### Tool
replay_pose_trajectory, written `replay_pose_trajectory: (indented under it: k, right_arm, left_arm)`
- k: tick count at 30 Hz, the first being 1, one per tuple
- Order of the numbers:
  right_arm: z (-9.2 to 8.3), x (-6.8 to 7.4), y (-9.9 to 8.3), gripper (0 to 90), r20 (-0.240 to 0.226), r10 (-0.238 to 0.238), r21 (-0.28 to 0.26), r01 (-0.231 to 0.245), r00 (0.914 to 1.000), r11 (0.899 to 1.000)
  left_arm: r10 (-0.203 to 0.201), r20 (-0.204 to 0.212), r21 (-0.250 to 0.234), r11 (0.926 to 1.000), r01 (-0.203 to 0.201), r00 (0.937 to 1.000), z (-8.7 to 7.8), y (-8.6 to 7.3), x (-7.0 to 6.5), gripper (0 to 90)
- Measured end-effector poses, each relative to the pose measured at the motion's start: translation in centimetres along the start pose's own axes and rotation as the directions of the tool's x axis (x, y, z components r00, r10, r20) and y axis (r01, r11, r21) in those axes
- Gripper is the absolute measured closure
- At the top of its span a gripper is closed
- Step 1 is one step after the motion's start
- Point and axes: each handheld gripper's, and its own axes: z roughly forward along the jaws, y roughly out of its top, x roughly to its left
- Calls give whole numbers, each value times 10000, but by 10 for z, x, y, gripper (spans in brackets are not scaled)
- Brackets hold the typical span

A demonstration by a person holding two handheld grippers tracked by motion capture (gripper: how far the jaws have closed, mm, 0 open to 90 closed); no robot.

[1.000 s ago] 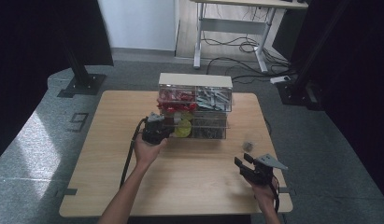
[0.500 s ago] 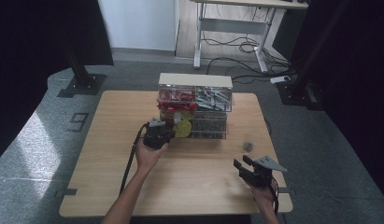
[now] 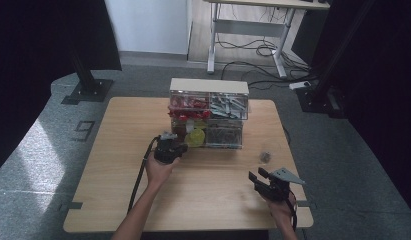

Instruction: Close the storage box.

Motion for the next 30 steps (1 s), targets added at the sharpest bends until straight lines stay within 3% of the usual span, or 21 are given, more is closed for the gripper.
replay_pose_trajectory:
  k: [17, 30]
  right_arm:
    - [1, -1, -1, 504, -6, 8, 53, -8, 10000, 10000]
    - [1, 0, -1, 504, -42, -35, 51, 35, 10000, 10000]
  left_arm:
    - [-36, 97, 392, 9992, 32, 9999, 12, -6, -1, 900]
    - [96, 196, 161, 9998, -99, 9998, 7, -10, -5, 900]
